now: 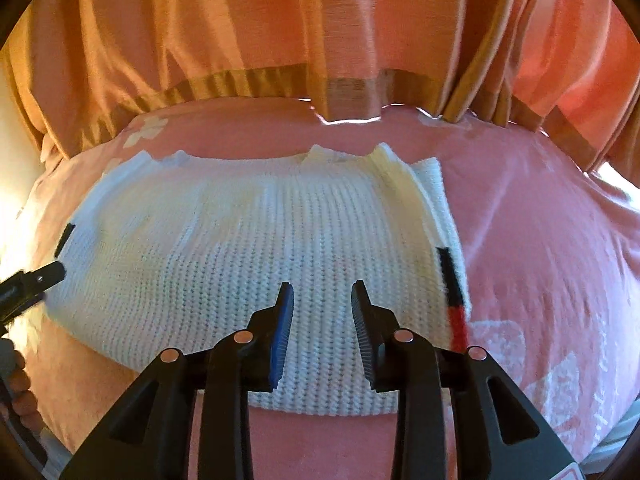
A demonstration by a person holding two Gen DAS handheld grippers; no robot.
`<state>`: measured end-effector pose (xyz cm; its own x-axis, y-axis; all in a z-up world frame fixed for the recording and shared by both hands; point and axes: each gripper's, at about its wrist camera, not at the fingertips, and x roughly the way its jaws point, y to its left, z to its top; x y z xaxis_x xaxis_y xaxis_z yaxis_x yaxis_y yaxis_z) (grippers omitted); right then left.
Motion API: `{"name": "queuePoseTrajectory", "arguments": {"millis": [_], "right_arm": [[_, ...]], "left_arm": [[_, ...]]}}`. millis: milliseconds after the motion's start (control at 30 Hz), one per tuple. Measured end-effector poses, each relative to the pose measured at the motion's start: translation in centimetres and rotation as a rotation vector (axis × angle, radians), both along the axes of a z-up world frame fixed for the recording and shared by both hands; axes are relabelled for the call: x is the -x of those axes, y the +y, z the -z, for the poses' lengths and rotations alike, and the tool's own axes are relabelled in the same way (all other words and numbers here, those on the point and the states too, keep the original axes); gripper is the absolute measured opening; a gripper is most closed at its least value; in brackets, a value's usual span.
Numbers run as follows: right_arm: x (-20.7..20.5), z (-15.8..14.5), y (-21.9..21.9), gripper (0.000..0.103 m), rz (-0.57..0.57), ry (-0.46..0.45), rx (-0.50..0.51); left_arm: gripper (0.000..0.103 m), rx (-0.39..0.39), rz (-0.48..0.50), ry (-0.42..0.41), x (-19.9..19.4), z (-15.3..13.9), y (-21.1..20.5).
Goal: Fold small clothes
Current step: 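Grasp the sweater hem with both grippers and lift it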
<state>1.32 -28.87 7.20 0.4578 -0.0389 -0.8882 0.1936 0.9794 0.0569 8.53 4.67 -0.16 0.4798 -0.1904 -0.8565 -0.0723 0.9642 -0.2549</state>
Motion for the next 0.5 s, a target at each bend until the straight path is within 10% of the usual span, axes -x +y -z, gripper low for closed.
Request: {"name": "queuePoseTrajectory", "arguments": {"millis": [400, 500], "right_arm": [[-4.0, 1.1, 4.9, 0.037, -0.098, 0.017, -0.046], [-5.9, 1.4, 6.4, 0.039, -0.132, 0.019, -0.05]], "left_arm": [[0.093, 0.136, -0.203, 0.11, -2.5, 3.6, 4.4], [0.08, 0.129, -0.194, 0.115, -2.6, 3.4, 4.1]]}}
